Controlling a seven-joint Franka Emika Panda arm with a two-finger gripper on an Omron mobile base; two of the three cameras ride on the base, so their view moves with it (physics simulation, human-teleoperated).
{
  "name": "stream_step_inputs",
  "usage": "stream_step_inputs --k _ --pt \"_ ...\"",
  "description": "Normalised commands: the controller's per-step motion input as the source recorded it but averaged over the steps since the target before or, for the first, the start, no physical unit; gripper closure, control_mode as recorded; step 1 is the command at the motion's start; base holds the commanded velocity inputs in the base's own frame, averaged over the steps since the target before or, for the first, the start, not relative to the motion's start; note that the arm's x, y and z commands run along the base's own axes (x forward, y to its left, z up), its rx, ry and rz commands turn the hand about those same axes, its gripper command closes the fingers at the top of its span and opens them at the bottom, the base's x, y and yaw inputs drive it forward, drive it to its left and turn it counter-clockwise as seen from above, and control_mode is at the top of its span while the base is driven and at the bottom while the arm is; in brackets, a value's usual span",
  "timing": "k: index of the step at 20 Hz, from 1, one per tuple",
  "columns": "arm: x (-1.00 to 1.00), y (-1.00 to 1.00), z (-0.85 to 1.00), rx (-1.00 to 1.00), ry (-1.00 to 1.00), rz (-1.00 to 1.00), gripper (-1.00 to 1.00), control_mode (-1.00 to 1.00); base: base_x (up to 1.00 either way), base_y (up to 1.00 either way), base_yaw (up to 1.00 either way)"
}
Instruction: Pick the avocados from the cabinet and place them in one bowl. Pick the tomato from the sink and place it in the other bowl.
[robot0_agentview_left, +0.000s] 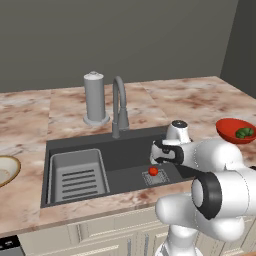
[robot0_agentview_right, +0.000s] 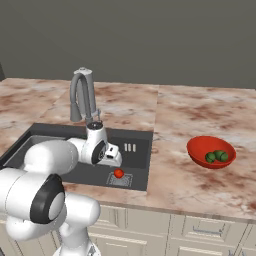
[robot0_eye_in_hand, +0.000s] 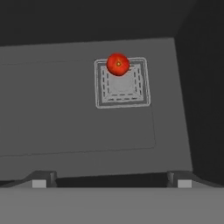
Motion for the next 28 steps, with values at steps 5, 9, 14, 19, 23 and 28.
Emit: stream_step_inputs --k 5,9,14,19,23,28 --pt "0.07 0.0 0.0 -0.01 0.0 0.08 -1.0 -1.0 0.0 0.0 0.0" --pt "0.17 0.0 0.05 -0.01 0.0 0.05 -1.0 -1.0 0.0 0.0 0.0" --pt "-0.57 0.0 0.01 0.0 0.0 0.0 -1.0 -1.0 0.0 0.0 0.0" --pt "0.0 0.0 0.0 -0.01 -0.08 0.0 -1.0 -1.0 0.0 0.0 0.0" --pt "0.62 0.0 0.0 -0.02 -0.04 0.0 -1.0 -1.0 0.0 0.0 0.0" --pt "0.72 0.0 0.02 -0.03 0.0 0.0 -1.0 -1.0 0.0 0.0 0.0"
